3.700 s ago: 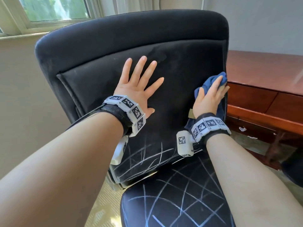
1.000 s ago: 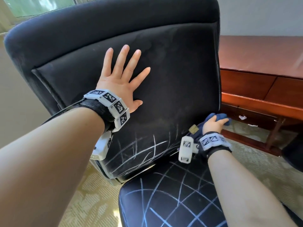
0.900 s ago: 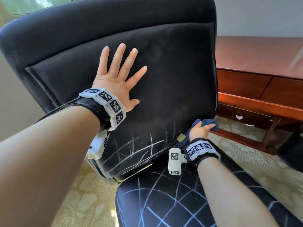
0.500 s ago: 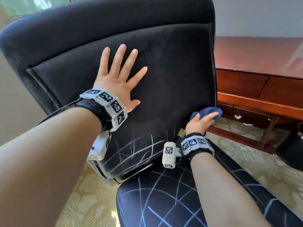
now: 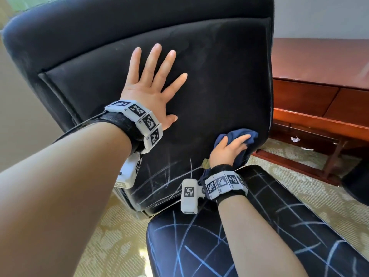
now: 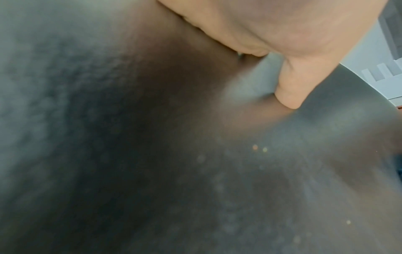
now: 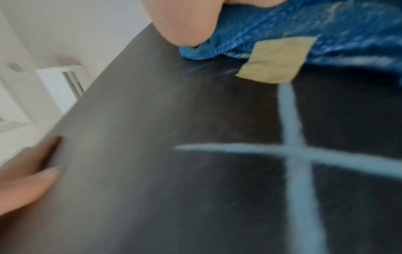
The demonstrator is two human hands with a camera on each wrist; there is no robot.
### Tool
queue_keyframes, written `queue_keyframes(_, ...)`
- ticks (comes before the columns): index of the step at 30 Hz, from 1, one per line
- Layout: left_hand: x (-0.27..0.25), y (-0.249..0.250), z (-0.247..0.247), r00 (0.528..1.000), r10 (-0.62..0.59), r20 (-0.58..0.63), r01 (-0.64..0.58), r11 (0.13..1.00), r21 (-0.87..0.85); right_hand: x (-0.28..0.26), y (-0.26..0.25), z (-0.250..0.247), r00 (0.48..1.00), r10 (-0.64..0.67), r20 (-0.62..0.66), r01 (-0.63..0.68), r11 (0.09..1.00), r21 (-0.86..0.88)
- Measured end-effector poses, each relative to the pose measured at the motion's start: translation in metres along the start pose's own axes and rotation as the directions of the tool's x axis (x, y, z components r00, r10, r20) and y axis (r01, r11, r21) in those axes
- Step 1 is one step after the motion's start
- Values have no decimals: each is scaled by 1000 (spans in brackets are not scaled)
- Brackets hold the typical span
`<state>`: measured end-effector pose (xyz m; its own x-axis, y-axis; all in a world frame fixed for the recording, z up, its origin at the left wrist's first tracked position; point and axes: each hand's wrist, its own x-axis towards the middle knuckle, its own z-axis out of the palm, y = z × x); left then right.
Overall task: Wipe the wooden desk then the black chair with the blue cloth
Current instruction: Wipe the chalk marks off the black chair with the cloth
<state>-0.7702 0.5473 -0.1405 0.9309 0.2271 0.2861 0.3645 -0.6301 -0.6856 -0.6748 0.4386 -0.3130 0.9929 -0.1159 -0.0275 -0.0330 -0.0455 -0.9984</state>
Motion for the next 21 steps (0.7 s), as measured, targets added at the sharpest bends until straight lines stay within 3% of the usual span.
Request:
queue_keyframes(3,1,0,1,1000,5,-11,-5,1000,-5,6,7,-4,997,22,-71,-24,999,-31)
queue_keyframes(5,2,0,3,1000,2,-12,-2,1000,-2,6,11,-8,987,129,-94,-131,991,-10)
queue_keyframes(8,2,1,4,1000,-3,-18,3,1000,1,-12,16,-8,977,213,-7,-213,977,-8)
queue_keyframes(14,0,0,5,999,-2,-52,4,1000,25,-62,5,15,975,-105,198,103,994,24)
queue_keyframes(17,-1,1,4,998,9,-58,-7,1000,29,-41,-10,19,962,-234,143,238,971,-12)
queue_keyframes(21,2,0,6,997,10,-77,-8,1000,17,-10,-3,8,975,-216,47,219,973,-76)
